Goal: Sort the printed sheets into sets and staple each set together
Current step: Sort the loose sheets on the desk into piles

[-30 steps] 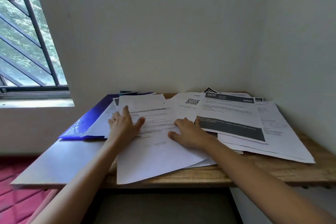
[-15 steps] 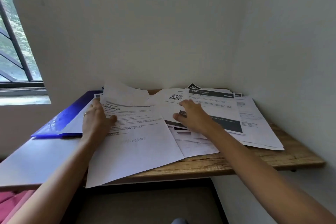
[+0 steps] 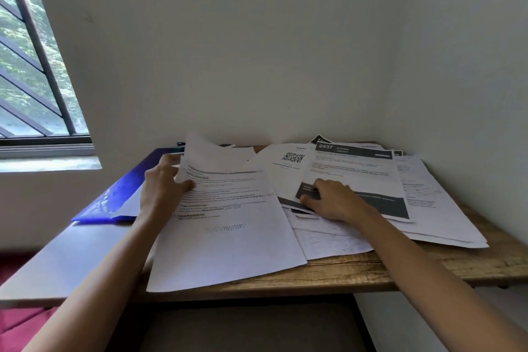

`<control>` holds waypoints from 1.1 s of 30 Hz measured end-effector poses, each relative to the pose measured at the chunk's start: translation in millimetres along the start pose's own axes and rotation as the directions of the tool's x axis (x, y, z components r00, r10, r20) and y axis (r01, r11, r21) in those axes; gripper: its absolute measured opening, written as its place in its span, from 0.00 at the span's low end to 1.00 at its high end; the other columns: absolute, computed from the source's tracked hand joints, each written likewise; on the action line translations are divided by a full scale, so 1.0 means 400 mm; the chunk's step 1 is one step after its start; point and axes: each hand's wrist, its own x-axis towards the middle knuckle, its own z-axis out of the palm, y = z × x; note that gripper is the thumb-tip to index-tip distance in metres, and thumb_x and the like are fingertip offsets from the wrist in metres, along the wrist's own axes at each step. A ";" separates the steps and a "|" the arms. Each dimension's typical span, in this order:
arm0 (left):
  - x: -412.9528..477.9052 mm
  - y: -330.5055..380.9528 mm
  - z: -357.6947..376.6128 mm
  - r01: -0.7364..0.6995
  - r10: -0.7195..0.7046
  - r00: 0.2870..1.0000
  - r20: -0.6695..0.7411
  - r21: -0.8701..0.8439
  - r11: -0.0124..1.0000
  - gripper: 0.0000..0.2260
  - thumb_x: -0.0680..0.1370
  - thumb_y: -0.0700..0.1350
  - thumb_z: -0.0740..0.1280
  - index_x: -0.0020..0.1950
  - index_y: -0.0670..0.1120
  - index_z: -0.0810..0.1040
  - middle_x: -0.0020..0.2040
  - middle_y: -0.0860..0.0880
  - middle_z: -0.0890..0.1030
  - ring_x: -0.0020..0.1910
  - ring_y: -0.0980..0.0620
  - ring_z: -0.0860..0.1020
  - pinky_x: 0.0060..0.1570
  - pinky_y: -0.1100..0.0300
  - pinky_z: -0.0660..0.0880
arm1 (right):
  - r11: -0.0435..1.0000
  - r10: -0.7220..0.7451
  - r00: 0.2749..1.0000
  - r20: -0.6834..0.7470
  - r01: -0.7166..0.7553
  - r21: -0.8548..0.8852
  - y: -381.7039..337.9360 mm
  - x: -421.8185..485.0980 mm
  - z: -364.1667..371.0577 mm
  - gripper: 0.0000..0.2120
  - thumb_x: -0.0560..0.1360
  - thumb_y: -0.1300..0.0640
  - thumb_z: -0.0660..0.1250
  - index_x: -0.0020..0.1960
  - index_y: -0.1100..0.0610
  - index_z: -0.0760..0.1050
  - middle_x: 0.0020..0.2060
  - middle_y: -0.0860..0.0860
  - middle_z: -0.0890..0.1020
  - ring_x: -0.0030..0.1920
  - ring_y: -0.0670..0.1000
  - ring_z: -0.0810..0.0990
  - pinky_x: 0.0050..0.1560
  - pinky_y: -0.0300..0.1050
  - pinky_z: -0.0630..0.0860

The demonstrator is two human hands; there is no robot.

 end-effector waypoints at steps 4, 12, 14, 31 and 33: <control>0.006 -0.014 0.005 0.001 -0.001 0.999 -0.047 0.013 1.000 0.22 0.69 0.40 0.76 0.60 0.49 0.76 0.51 0.47 0.84 0.51 0.42 0.80 0.51 0.47 0.77 | 0.999 0.018 0.999 0.049 -0.015 -0.050 -0.003 0.011 -0.021 0.21 0.78 0.38 0.57 0.55 0.56 0.69 0.51 0.54 0.73 0.53 0.55 0.72 0.56 0.51 0.67; 0.066 0.052 0.025 0.000 -0.004 0.998 -0.064 -0.065 0.998 0.15 0.73 0.38 0.72 0.58 0.47 0.79 0.41 0.51 0.82 0.46 0.47 0.82 0.51 0.54 0.76 | 0.995 -0.078 0.997 -0.019 0.079 0.053 0.000 0.098 -0.081 0.22 0.81 0.46 0.58 0.67 0.61 0.69 0.66 0.59 0.71 0.64 0.56 0.70 0.57 0.45 0.68; 0.080 0.074 0.040 0.035 -0.038 0.999 -0.024 -0.109 0.993 0.12 0.74 0.38 0.70 0.57 0.45 0.80 0.41 0.51 0.80 0.45 0.49 0.81 0.48 0.60 0.72 | 0.988 -0.139 0.990 0.036 0.135 0.080 0.005 0.123 -0.074 0.25 0.82 0.47 0.55 0.74 0.60 0.60 0.74 0.58 0.61 0.74 0.55 0.60 0.69 0.45 0.59; 0.089 0.029 0.131 0.068 -0.075 0.997 -0.033 -0.167 0.984 0.07 0.78 0.42 0.66 0.53 0.44 0.82 0.46 0.48 0.83 0.43 0.51 0.79 0.40 0.62 0.71 | 0.975 -0.185 0.979 -0.083 0.193 0.110 0.108 0.350 -0.146 0.11 0.79 0.56 0.61 0.53 0.62 0.79 0.52 0.54 0.81 0.56 0.55 0.78 0.49 0.40 0.67; 0.089 0.032 0.129 0.070 -0.079 0.996 -0.045 -0.188 0.980 0.07 0.78 0.42 0.66 0.53 0.44 0.82 0.46 0.49 0.82 0.42 0.52 0.78 0.38 0.65 0.70 | 0.986 -0.092 0.986 -0.142 0.110 0.129 0.121 0.414 -0.135 0.12 0.79 0.60 0.62 0.52 0.67 0.79 0.51 0.57 0.82 0.55 0.56 0.78 0.47 0.37 0.65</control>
